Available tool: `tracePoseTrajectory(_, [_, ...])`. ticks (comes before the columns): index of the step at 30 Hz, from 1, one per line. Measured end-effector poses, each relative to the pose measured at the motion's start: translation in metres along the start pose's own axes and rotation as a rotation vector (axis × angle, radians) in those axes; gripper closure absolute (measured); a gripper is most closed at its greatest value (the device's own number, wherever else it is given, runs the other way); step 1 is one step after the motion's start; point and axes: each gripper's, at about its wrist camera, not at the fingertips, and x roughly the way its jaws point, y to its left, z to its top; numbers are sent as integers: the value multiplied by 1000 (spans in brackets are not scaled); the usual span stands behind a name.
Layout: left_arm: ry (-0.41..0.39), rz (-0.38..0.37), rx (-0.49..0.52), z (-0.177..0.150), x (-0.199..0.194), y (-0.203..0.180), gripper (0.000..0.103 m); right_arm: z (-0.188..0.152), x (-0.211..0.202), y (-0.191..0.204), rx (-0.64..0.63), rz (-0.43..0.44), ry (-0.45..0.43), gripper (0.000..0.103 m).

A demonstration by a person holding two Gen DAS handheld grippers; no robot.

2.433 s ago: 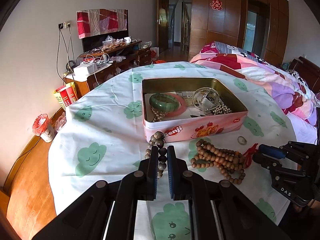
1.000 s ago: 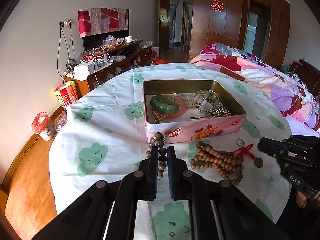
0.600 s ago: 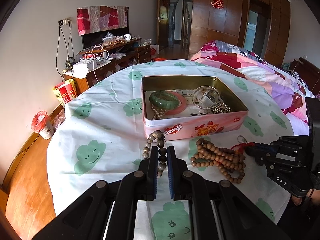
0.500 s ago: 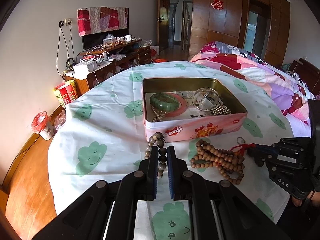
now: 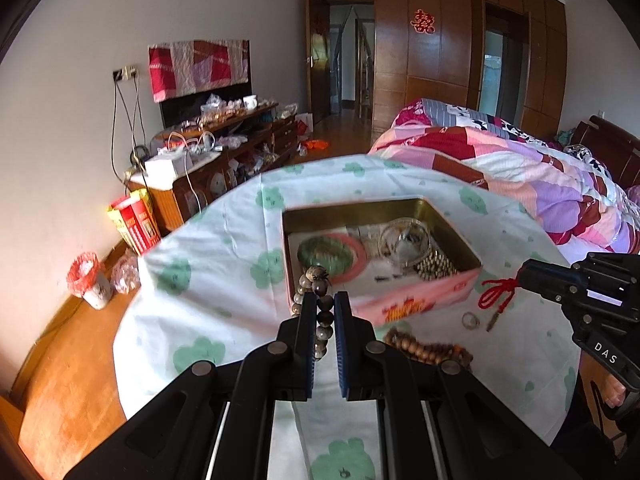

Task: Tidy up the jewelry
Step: 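Carry the bead bracelet over the tin with the left gripper while the right gripper carries the red cord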

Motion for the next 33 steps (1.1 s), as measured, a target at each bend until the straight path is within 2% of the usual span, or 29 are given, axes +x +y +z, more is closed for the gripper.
tracePoseTrajectory(8, [-43,17,40,30,4,-2,95,28,2,-4,-7,-4,-54,99])
tracePoseTrajectory(15, [-40,21,41,40,12,-2,95,43,2,-9,-12,20,-72,99])
tracePoseTrajectory(17, [-33,18,38,36,13,-1,95,40,4,-11,0,43,-57,99])
tracePoseTrajectory(20, [-8,14,39,28,20,-3,95,27,21,-7,-10,48,17,93])
tracePoseTrajectory(24, [21,6,40,18,28,-7,95,5,48,1,-11,73,116,92])
tracePoseTrajectory(25, [25,5,43,17,30,-8,95,2,51,3,-9,78,128,91])
tracePoseTrajectory(26, [27,4,44,16,30,-9,95,-1,55,4,-5,85,137,83])
tracePoseTrajectory(27, [29,3,44,15,30,-9,95,-2,60,5,0,91,149,69])
tracePoseTrajectory(28, [29,3,45,15,30,-9,95,-3,62,6,3,92,153,63])
tracePoseTrajectory(29, [29,2,46,15,30,-10,95,-3,63,6,6,92,151,61])
tracePoseTrajectory(33, [32,-1,47,14,31,-11,95,-4,72,7,10,95,177,62])
